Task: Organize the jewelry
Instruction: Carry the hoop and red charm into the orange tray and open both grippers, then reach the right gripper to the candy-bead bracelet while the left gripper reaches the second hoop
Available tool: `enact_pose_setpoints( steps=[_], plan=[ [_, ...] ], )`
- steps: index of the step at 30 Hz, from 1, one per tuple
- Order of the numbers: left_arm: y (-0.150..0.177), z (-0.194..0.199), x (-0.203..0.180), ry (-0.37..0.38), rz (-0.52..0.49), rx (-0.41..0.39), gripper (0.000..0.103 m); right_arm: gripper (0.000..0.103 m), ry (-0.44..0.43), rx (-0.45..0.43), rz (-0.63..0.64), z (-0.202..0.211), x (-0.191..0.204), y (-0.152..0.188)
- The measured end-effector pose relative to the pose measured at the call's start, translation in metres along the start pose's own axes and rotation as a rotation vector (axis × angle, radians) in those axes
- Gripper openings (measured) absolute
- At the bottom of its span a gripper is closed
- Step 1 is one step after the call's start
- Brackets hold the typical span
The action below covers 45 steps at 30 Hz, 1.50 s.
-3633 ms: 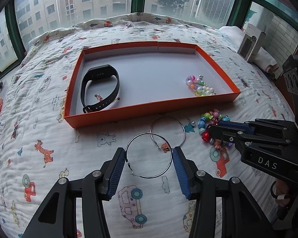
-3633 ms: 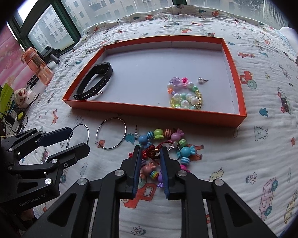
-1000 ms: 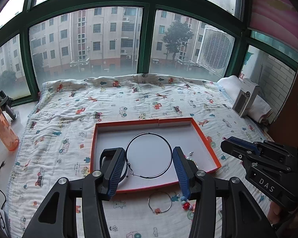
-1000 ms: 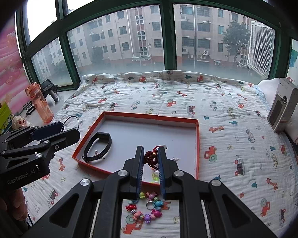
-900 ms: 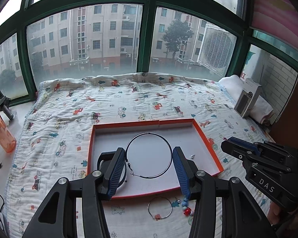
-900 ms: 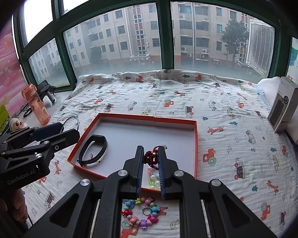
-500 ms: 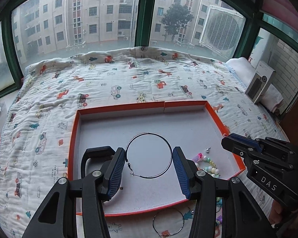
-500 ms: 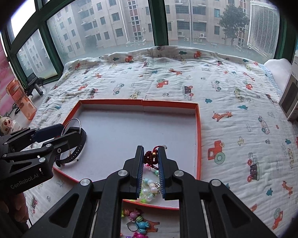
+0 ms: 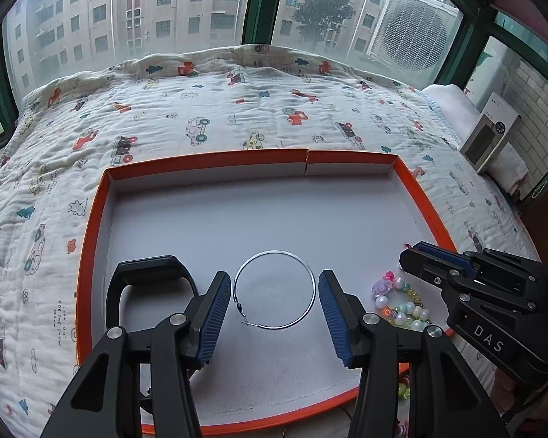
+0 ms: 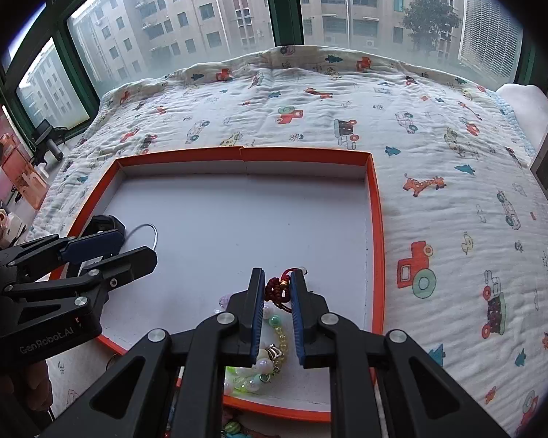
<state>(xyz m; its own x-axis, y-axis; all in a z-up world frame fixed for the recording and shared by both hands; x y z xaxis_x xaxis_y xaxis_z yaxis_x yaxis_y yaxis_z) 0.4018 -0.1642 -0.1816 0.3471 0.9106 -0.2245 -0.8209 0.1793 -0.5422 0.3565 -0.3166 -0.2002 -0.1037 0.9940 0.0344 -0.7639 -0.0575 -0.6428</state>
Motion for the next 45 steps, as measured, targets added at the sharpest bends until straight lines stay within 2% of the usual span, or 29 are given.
enact_pose_setpoints(
  steps=[7, 12, 18, 23, 31, 38, 43, 45],
  plan=[
    [0.001, 0.001, 0.003, 0.007, 0.009, 0.004, 0.056, 0.019, 0.005, 0.001, 0.007, 0.002, 0.000, -0.001],
    [0.008, 0.024, -0.002, 0.014, -0.003, -0.008, 0.056, 0.034, 0.002, -0.029, -0.002, 0.021, -0.003, -0.003],
    [0.032, 0.065, -0.014, 0.028, -0.039, -0.021, 0.056, 0.040, 0.009, -0.066, -0.004, 0.050, -0.006, 0.001],
    [0.066, 0.082, -0.025, 0.046, -0.073, 0.019, 0.056, 0.043, 0.014, -0.068, 0.013, 0.068, -0.005, 0.016],
    [0.108, 0.071, -0.032, 0.050, -0.077, 0.099, 0.056, 0.043, 0.010, -0.010, 0.052, 0.077, -0.002, 0.058],
    [0.114, 0.059, -0.032, 0.043, -0.073, 0.114, 0.056, 0.043, -0.022, 0.048, 0.087, 0.069, 0.007, 0.084],
    [0.111, 0.050, -0.030, 0.044, -0.075, 0.124, 0.056, 0.043, -0.045, 0.070, 0.067, 0.058, 0.006, 0.086],
    [0.110, 0.048, -0.030, 0.046, -0.074, 0.125, 0.056, 0.040, -0.048, 0.072, 0.062, 0.054, 0.006, 0.086]
  ],
)
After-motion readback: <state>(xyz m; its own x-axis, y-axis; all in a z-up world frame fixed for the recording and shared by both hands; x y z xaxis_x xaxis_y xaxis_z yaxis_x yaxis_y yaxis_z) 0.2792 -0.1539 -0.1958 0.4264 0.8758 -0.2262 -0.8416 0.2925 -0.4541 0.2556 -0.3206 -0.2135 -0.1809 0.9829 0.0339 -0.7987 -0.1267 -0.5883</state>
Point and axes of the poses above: each gripper's, at about its wrist camera, not at the fingertips, and z roughly against the way its jaws point, x to its left, y to its underside, the point moved 7 cm from there along -z, roughly the way its jaws point, and after that the axes turned 4 degrees about y, right-handed, at the moved point
